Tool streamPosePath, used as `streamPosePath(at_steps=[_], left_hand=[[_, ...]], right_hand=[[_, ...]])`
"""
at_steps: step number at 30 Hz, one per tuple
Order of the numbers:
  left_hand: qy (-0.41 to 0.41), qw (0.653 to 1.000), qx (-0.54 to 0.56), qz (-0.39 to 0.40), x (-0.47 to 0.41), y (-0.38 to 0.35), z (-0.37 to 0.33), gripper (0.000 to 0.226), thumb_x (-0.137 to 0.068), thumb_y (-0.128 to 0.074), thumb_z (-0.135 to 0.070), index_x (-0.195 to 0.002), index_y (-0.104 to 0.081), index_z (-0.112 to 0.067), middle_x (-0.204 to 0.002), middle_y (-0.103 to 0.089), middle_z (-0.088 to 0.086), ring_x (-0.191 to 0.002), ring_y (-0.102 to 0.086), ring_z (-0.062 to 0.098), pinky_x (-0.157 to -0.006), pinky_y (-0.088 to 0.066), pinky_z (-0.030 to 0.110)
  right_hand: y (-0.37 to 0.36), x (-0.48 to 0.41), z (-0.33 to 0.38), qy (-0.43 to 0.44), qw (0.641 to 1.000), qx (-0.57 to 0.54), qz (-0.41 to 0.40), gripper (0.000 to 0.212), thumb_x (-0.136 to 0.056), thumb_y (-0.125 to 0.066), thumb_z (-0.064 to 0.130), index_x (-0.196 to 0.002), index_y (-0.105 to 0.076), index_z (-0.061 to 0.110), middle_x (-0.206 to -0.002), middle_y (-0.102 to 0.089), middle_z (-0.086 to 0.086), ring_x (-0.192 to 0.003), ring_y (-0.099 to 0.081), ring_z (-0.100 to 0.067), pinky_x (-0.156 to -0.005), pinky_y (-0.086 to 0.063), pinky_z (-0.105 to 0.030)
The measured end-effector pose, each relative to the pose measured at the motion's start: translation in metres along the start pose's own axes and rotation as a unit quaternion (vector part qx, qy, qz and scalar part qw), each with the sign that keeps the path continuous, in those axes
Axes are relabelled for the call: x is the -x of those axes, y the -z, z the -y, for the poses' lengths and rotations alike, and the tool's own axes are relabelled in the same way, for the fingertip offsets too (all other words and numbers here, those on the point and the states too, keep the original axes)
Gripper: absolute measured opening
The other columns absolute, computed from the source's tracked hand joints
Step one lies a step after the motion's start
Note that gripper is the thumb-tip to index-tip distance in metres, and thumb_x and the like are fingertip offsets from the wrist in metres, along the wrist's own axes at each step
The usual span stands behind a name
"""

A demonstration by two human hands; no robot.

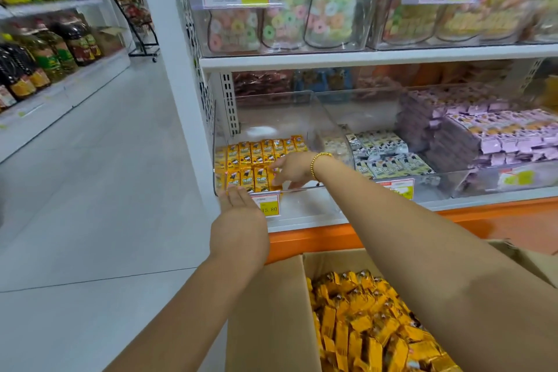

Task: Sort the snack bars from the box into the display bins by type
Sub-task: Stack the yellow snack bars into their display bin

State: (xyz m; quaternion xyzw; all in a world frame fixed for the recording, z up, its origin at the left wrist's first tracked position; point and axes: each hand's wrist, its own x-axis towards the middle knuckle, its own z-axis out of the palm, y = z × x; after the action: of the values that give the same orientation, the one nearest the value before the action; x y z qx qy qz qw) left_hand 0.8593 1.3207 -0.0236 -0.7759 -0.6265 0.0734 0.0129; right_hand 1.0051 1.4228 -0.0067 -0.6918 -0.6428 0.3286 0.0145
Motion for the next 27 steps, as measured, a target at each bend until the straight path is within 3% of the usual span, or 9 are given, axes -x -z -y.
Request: streamPosePath(at_steps=[5, 9, 13, 15, 18, 21, 23, 25, 27], left_hand=[[0.004, 1.000, 0.010, 0.010, -0.004, 0.000, -0.001, 0.075, -0.098, -0.046, -0.020, -0.148, 0.004, 0.004, -0.158, 0.001, 0.019, -0.146, -0.001, 0.033, -0.106, -0.038, 0.038], [-0.005, 1.000, 0.017, 0.011, -0.005, 0.000, 0.003, 0.074, -0.098, -0.044, -0.021, -0.149, 0.005, 0.001, -0.159, 0.003, 0.018, -0.147, -0.001, 0.031, -0.107, -0.036, 0.038], [-0.025, 0.999, 0.036, 0.010, -0.006, 0.001, 0.011, 0.069, -0.100, -0.038, -0.025, -0.150, 0.004, -0.002, -0.159, 0.002, 0.015, -0.147, -0.001, 0.028, -0.112, -0.028, 0.037], [-0.033, 0.999, 0.041, 0.008, -0.006, 0.001, 0.014, 0.068, -0.101, -0.035, -0.027, -0.150, 0.005, -0.003, -0.159, 0.002, 0.014, -0.147, -0.002, 0.027, -0.113, -0.026, 0.036], [-0.038, 0.998, 0.043, 0.002, -0.006, 0.001, 0.016, 0.066, -0.102, -0.033, -0.027, -0.150, 0.005, -0.004, -0.160, 0.002, 0.012, -0.147, -0.004, 0.026, -0.112, -0.028, 0.035], [-0.043, 0.998, 0.053, 0.002, -0.005, 0.001, 0.018, 0.065, -0.102, -0.032, -0.027, -0.151, 0.005, -0.006, -0.160, 0.003, 0.011, -0.147, -0.005, 0.024, -0.111, -0.029, 0.034], [-0.047, 0.997, 0.061, 0.000, -0.005, 0.001, 0.020, 0.065, -0.103, -0.031, -0.029, -0.151, 0.005, -0.007, -0.160, 0.004, 0.009, -0.147, -0.003, 0.023, -0.112, -0.027, 0.033], [-0.049, 0.997, 0.064, 0.000, -0.004, 0.002, 0.021, 0.065, -0.103, -0.031, -0.029, -0.151, 0.006, -0.007, -0.160, 0.005, 0.009, -0.148, -0.002, 0.022, -0.113, -0.027, 0.033], [-0.047, 0.997, 0.054, 0.003, -0.004, 0.002, 0.020, 0.065, -0.103, -0.031, -0.027, -0.150, 0.008, -0.005, -0.160, 0.005, 0.010, -0.147, -0.001, 0.024, -0.112, -0.028, 0.033]], right_hand=[[-0.005, -0.004, 0.007, 0.026, 0.991, 0.124, 0.035, 0.049, -0.098, -0.049, 0.032, -0.146, -0.037, 0.025, -0.148, -0.039, -0.002, -0.114, -0.057, -0.024, -0.098, -0.050, -0.035], [0.003, -0.016, -0.004, -0.031, 0.998, 0.050, 0.019, 0.050, -0.088, -0.065, 0.036, -0.129, -0.054, 0.010, -0.132, -0.054, -0.011, -0.115, -0.058, -0.030, -0.094, -0.052, -0.042], [0.014, -0.024, -0.024, -0.100, 0.994, 0.012, -0.031, 0.052, -0.080, -0.077, 0.026, -0.119, -0.055, 0.000, -0.112, -0.059, -0.011, -0.097, -0.065, -0.027, -0.089, -0.055, -0.041], [0.017, -0.029, -0.029, -0.120, 0.993, 0.002, -0.015, 0.043, -0.080, -0.077, 0.020, -0.110, -0.056, -0.001, -0.106, -0.061, -0.014, -0.088, -0.065, -0.027, -0.089, -0.055, -0.041], [0.018, -0.033, -0.023, -0.131, 0.991, 0.009, 0.019, 0.024, -0.085, -0.071, 0.013, -0.095, -0.058, -0.004, -0.108, -0.063, -0.018, -0.093, -0.065, -0.030, -0.091, -0.053, -0.041], [0.022, -0.035, -0.018, -0.139, 0.989, 0.022, 0.035, 0.029, -0.088, -0.066, 0.008, -0.110, -0.056, -0.009, -0.106, -0.063, -0.019, -0.097, -0.066, -0.032, -0.092, -0.053, -0.042], [0.027, -0.036, -0.022, -0.154, 0.986, 0.048, 0.041, 0.018, -0.089, -0.063, 0.009, -0.097, -0.061, -0.007, -0.102, -0.068, -0.018, -0.085, -0.067, -0.029, -0.093, -0.052, -0.042], [0.032, -0.035, -0.028, -0.174, 0.980, 0.091, 0.029, 0.017, -0.090, -0.060, 0.010, -0.078, -0.062, -0.001, -0.093, -0.072, -0.015, -0.088, -0.068, -0.028, -0.095, -0.051, -0.042], [0.034, -0.037, -0.030, -0.177, 0.982, 0.060, 0.026, 0.018, -0.091, -0.061, 0.012, -0.077, -0.061, 0.001, -0.095, -0.072, -0.015, -0.089, -0.069, -0.027, -0.095, -0.051, -0.041]])
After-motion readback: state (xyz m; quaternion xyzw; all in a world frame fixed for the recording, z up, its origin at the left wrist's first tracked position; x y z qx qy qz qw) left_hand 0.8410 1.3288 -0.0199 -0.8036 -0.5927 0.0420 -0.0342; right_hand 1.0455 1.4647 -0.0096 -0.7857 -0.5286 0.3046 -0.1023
